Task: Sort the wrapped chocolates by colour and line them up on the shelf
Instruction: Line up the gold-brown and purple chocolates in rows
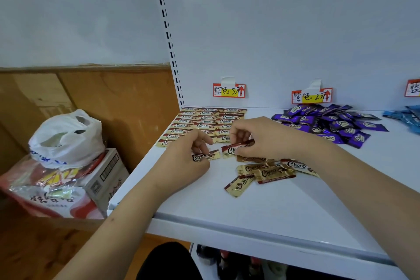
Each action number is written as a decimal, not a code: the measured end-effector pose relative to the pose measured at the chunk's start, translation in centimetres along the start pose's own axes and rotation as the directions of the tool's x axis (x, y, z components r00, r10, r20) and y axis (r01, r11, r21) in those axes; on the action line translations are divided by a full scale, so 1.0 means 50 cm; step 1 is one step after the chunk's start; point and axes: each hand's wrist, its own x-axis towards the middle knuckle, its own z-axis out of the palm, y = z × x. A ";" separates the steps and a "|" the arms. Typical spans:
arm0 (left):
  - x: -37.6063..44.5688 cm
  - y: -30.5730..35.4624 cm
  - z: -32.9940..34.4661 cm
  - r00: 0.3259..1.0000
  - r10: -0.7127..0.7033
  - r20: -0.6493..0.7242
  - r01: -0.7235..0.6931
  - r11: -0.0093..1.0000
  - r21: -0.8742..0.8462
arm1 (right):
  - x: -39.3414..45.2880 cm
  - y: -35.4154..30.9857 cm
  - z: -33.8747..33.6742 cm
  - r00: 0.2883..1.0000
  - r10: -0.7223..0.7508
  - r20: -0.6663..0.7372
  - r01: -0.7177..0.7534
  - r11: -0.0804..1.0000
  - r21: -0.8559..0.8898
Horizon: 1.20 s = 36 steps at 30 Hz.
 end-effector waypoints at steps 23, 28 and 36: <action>-0.006 -0.043 -0.022 0.969 0.249 0.005 -0.237 0.915 0.326 | -0.003 0.001 -0.013 1.000 -0.007 0.030 0.010 0.994 -0.109; -0.008 -0.040 -0.020 0.975 0.221 -0.009 -0.206 0.923 0.325 | -0.002 -0.002 -0.012 0.998 0.008 0.066 0.003 0.987 -0.161; -0.009 -0.039 -0.020 0.982 0.189 0.003 -0.181 0.933 0.312 | 0.001 -0.007 -0.007 0.994 -0.004 0.113 0.028 0.977 -0.211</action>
